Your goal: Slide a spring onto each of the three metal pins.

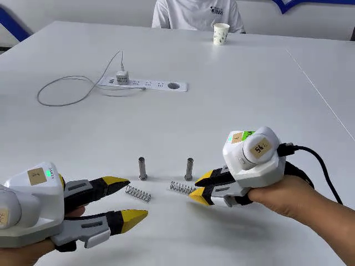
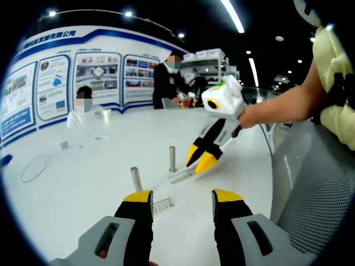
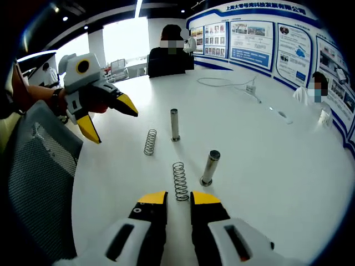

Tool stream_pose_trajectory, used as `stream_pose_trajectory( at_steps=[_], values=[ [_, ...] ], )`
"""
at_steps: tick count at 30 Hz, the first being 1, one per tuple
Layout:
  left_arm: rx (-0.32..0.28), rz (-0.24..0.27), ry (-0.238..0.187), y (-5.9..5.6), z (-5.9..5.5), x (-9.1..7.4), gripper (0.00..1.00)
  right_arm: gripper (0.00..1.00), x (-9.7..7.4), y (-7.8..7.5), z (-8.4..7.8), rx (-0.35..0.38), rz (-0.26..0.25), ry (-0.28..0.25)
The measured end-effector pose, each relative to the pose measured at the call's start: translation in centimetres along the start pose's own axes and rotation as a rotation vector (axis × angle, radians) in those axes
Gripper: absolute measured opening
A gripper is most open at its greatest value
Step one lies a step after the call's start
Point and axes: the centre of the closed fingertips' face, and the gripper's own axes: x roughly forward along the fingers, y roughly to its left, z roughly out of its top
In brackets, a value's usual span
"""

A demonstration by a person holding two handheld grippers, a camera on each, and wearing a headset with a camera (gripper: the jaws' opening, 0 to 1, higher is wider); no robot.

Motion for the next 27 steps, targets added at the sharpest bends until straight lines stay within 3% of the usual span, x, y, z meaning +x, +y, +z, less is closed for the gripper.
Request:
stream_pose_trajectory(
  at_steps=[27],
  values=[
    [-0.001, -0.001, 0.006, -0.2, -0.1, -0.1, 0.43, 0.12, 1.3, -0.2, -0.5, 0.015, 0.003, 0.018]
  ],
)
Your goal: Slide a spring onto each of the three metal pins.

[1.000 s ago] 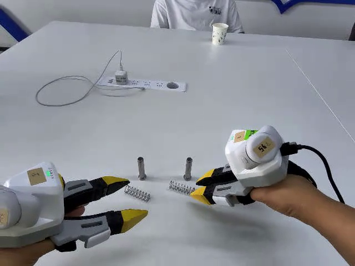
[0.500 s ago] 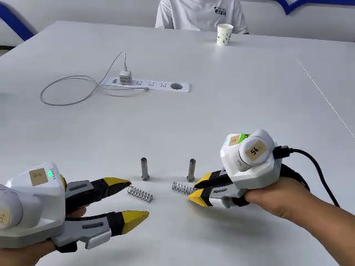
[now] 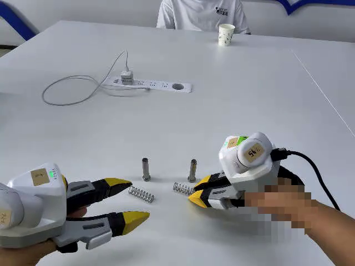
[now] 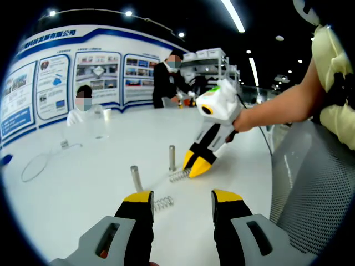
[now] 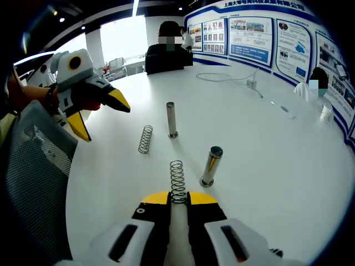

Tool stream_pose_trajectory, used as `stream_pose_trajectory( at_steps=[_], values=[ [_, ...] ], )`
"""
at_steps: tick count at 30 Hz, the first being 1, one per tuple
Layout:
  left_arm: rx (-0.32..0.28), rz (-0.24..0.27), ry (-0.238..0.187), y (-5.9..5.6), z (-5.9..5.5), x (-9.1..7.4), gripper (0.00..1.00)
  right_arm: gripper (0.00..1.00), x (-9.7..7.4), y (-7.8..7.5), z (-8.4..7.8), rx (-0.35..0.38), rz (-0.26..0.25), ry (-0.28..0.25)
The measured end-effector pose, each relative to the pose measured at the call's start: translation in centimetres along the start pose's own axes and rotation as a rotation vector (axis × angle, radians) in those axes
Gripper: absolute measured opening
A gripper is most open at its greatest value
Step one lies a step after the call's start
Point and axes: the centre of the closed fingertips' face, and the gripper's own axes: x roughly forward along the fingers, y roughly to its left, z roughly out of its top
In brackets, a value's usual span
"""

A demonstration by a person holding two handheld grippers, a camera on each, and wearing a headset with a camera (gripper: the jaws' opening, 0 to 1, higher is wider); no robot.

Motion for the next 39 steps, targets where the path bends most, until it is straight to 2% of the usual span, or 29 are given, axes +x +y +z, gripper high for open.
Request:
stream_pose_trajectory(
  at_steps=[8, 13, 18, 31, 39],
  values=[
    [0.009, -0.01, 0.006, -0.2, 0.0, 0.3, 0.42, 0.12, -0.4, 0.2, -0.1, 0.001, 0.004, 0.01],
    [0.022, -0.024, 0.014, -0.3, 0.1, 0.6, 0.42, 0.12, -1.1, 0.8, -0.2, -0.032, 0.013, 0.031],
    [0.037, -0.044, 0.018, -0.7, 0.4, 1.3, 0.42, 0.12, -2.4, 1.6, 0.7, -0.065, 0.029, 0.028],
    [0.088, -0.105, 0.028, -1.9, 1.0, 2.4, 0.42, 0.12, -4.7, 4.9, 3.1, -0.183, 0.12, 0.032],
    [0.117, -0.143, 0.027, -2.8, 1.1, 2.7, 0.39, 0.12, -5.2, 6.5, 3.3, -0.231, 0.182, 0.051]
  ],
)
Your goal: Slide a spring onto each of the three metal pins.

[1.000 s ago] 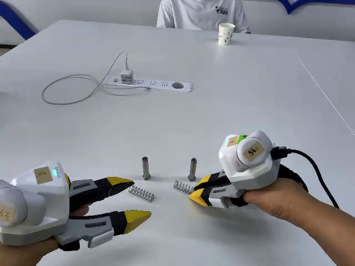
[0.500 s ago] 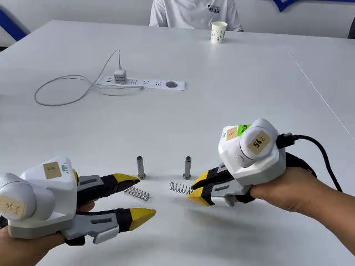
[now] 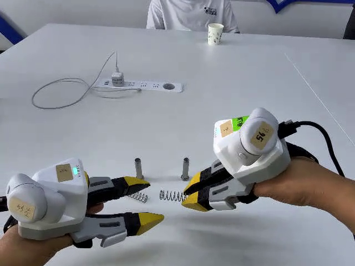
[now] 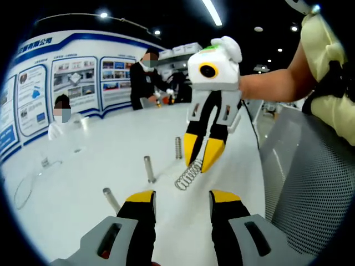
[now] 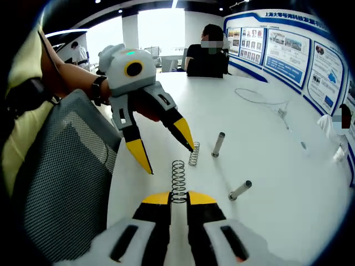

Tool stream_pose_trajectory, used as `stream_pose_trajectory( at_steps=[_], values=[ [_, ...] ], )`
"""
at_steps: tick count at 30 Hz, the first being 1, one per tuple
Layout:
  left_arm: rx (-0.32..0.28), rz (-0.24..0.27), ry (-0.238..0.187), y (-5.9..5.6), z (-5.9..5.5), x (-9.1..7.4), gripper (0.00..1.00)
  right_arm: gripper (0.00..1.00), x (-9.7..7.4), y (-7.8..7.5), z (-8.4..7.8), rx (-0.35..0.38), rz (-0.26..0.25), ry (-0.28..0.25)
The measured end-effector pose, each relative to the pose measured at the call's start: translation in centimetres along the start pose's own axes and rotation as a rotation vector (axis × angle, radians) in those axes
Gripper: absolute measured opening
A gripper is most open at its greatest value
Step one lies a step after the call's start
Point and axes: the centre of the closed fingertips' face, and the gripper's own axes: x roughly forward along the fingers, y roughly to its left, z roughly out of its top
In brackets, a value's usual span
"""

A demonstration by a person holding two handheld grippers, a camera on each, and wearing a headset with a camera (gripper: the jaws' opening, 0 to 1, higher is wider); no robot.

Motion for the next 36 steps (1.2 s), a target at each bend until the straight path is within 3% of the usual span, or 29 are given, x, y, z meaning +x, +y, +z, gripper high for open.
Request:
stream_pose_trajectory(
  at_steps=[23, 30, 36],
  values=[
    [0.071, -0.108, 0.001, -2.6, 0.3, 0.9, 0.17, 0.12, -0.4, 2.0, 0.1, -0.047, 0.092, 0.04],
    [0.078, -0.117, 0.001, -2.8, 0.3, 0.8, 0.12, 0.12, -0.6, 2.3, 0.0, -0.045, 0.103, 0.05],
    [0.08, -0.113, -0.001, -2.7, 0.3, 0.7, 0.12, 0.12, -1.1, 2.3, 0.9, -0.044, 0.095, 0.026]
  ],
)
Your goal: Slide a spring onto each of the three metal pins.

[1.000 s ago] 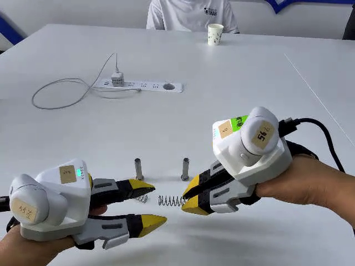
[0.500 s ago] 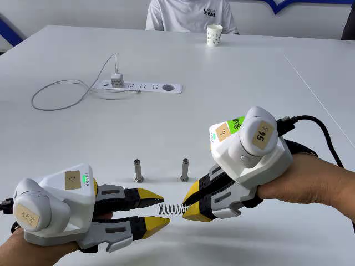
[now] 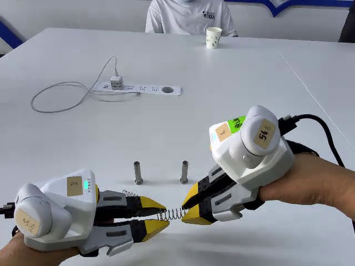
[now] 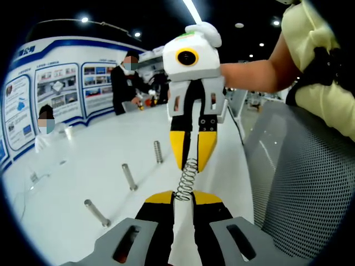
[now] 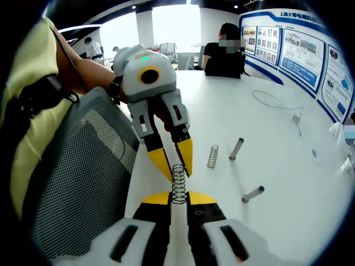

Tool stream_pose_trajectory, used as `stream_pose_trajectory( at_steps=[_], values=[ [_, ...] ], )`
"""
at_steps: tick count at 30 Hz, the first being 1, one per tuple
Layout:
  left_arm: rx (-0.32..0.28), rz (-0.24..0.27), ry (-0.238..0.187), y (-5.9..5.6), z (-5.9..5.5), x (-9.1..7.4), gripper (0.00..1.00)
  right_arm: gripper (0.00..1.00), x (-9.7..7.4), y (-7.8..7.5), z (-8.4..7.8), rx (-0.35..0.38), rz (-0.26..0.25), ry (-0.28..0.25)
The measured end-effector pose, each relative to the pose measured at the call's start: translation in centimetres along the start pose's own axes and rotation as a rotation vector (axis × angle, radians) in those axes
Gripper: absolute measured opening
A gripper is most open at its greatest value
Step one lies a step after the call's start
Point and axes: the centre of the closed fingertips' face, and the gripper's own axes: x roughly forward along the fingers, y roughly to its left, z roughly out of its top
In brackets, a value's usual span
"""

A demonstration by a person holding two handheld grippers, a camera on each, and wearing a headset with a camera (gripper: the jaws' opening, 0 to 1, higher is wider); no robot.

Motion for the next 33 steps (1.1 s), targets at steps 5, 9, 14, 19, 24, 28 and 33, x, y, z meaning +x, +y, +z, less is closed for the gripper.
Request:
stream_pose_trajectory(
  at_steps=[5, 9, 14, 19, 24, 28, 33],
  values=[
    [0.001, 0.006, -0.005, 0.1, 0.2, 0.0, 0.12, 0.11, -0.5, -0.1, 1.0, -0.013, -0.016, -0.023],
    [0.0, 0.01, -0.007, 0.2, 0.2, -0.1, 0.11, 0.11, -0.7, -0.1, 1.8, -0.022, -0.028, -0.048],
    [0.0, 0.014, -0.007, 0.3, 0.2, 0.0, 0.11, 0.11, -0.7, 0.0, 2.5, -0.038, -0.037, -0.067],
    [-0.005, 0.017, -0.014, 0.3, 0.4, 0.1, 0.11, 0.11, -0.8, -0.1, 3.3, -0.048, -0.048, -0.091],
    [-0.008, 0.016, -0.018, 0.3, 0.5, 0.2, 0.11, 0.11, -0.7, -0.1, 4.0, -0.058, -0.05, -0.11],
    [-0.013, 0.016, -0.023, 0.3, 0.6, 0.3, 0.11, 0.12, -0.7, -0.1, 4.5, -0.066, -0.056, -0.124],
    [-0.022, 0.016, -0.034, 0.3, 0.8, 0.4, 0.11, 0.12, -0.7, -0.1, 5.0, -0.071, -0.06, -0.142]
  ],
)
